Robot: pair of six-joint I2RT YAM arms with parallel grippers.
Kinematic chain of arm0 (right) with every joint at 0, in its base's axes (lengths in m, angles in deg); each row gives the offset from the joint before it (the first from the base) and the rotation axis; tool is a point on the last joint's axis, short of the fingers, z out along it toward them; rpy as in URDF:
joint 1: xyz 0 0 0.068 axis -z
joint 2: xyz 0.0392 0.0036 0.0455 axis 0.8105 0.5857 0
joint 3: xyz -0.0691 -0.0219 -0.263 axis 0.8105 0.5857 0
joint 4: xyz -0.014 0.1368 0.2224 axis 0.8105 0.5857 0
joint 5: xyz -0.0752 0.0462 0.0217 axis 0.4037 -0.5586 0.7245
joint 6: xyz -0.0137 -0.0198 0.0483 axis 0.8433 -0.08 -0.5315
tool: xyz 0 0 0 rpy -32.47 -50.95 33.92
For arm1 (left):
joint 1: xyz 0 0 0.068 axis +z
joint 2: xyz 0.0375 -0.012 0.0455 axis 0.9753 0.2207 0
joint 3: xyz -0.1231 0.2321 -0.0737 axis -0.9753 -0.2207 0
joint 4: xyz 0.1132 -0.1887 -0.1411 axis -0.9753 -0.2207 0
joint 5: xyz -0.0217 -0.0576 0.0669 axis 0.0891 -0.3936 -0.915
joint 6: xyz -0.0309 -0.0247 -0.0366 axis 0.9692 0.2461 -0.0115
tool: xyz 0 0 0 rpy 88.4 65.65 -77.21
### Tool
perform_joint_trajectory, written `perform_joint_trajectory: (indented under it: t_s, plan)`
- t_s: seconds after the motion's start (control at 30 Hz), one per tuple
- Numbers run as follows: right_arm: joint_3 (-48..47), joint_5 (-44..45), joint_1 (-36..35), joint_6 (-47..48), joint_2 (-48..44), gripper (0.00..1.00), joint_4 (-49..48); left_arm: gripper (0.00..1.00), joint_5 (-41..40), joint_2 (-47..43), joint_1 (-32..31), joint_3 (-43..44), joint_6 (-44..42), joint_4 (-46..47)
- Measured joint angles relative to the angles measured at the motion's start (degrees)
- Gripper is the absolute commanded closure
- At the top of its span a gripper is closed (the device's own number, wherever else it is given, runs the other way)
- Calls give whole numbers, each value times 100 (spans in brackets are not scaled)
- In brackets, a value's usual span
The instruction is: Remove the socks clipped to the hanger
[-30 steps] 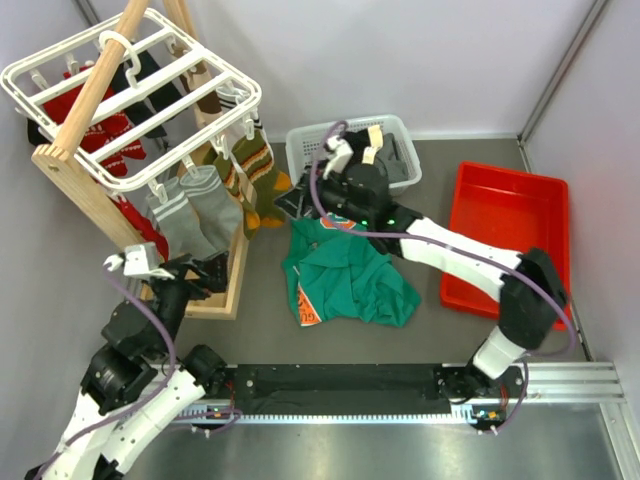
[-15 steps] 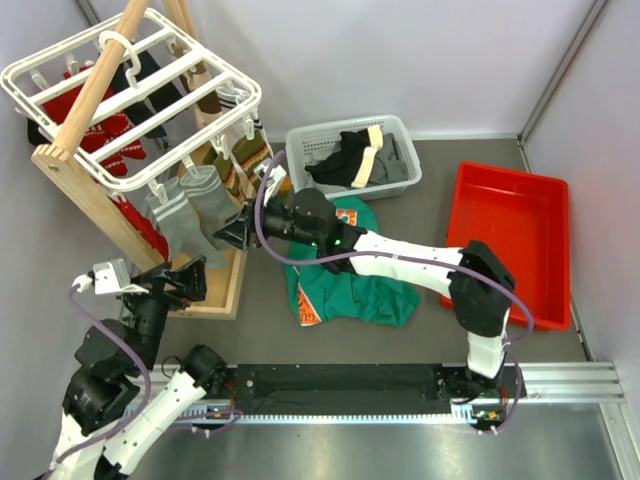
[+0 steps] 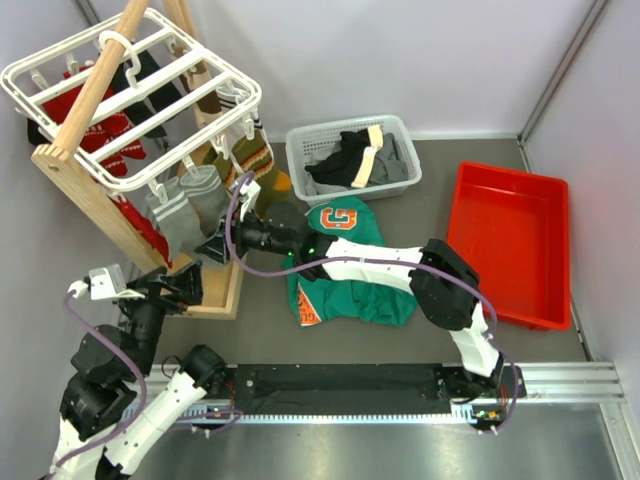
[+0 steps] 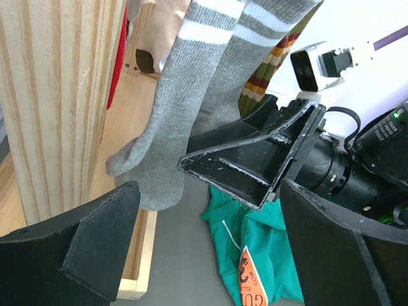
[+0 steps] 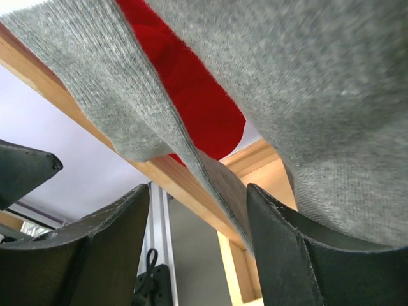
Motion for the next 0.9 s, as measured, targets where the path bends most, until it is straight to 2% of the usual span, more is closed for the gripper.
perform_joint_trajectory:
  t_s: [0.03,0.07,0.17,0.37,0.6,0.9]
  plan:
    - [-11,-4,-9,17,31,46,-20,6,2,0,0,0,0,-2]
    - [-22,-11,-11,39,50,64,-37,6,2,0,0,0,2,-11]
    - [-48,-44,-11,81,90,100,-87,6,4,0,0,0,4,-57]
    - [221,-44,-11,76,-94,100,-262,7,22,4,0,0,74,-87]
    - [1460,256,-11,103,-1368,100,-299,6,186,83,0,-7,181,-79]
    - [2015,201,-11,-17,-2378,100,-520,6,822,131,0,-275,289,35]
